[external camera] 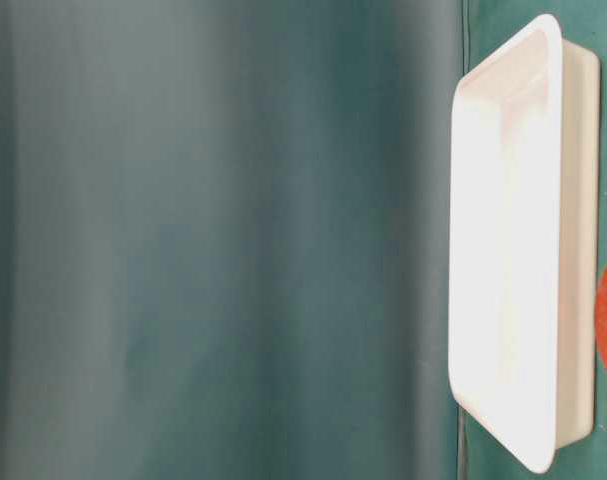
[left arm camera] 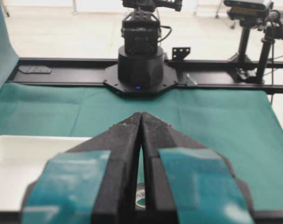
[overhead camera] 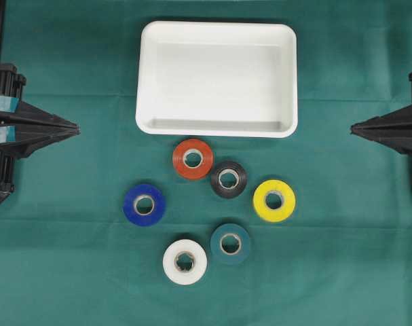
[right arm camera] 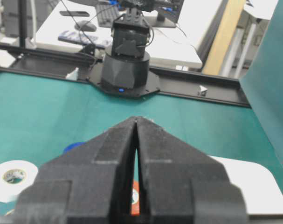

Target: Pick up the tape from a random location and place it into the white case.

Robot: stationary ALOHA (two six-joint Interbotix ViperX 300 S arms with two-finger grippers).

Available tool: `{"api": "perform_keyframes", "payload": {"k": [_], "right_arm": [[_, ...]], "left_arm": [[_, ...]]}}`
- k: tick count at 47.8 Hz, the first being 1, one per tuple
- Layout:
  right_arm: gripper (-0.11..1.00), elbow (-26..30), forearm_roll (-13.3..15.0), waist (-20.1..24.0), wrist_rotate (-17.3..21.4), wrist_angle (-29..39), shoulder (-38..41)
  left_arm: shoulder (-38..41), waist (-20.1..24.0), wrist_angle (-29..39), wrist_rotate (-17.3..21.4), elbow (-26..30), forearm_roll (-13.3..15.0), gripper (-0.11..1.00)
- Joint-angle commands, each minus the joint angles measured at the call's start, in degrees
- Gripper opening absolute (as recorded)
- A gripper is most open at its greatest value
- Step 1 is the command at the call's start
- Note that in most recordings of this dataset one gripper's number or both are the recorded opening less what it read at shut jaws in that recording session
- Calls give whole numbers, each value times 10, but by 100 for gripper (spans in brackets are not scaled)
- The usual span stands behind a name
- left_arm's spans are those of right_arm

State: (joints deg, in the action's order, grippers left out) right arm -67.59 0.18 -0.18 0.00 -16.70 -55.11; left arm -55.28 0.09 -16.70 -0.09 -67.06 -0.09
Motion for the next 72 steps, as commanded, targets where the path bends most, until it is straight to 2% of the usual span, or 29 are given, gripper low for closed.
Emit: {"api": "perform_keyframes", "payload": {"k": [1, 11, 32, 35, 39, 47, 51, 55, 65, 72], "right_arm": [[0, 13, -4, 0, 3, 0, 2], [0, 23, -3, 0, 2, 46, 5], [0, 32, -3, 0, 7, 69, -4], [5, 32, -3, 0, 11, 70, -4], [24, 32, -3, 0, 16, 76, -4], [76, 33, -4, 0, 16, 89, -2], [91, 38, -3, 0, 16, 89, 1], [91, 40, -3, 0, 15, 91, 1], [92, 40, -1, -1, 15, 97, 1], [92, 40, 0, -1, 15, 97, 1]], "left_arm": [[8, -4, 19, 1, 18, 2, 1], [12, -4, 37, 2, 22, 2, 1], [12, -4, 43, 4, 26, 2, 2], [12, -4, 43, 3, 26, 2, 7], [12, -4, 43, 3, 26, 2, 22], [12, -4, 43, 4, 26, 2, 72], [12, -4, 44, 3, 26, 2, 93], [12, -4, 45, 3, 26, 2, 100], [12, -4, 55, -3, 26, 2, 99], [12, -31, 57, -7, 26, 2, 99]]}}
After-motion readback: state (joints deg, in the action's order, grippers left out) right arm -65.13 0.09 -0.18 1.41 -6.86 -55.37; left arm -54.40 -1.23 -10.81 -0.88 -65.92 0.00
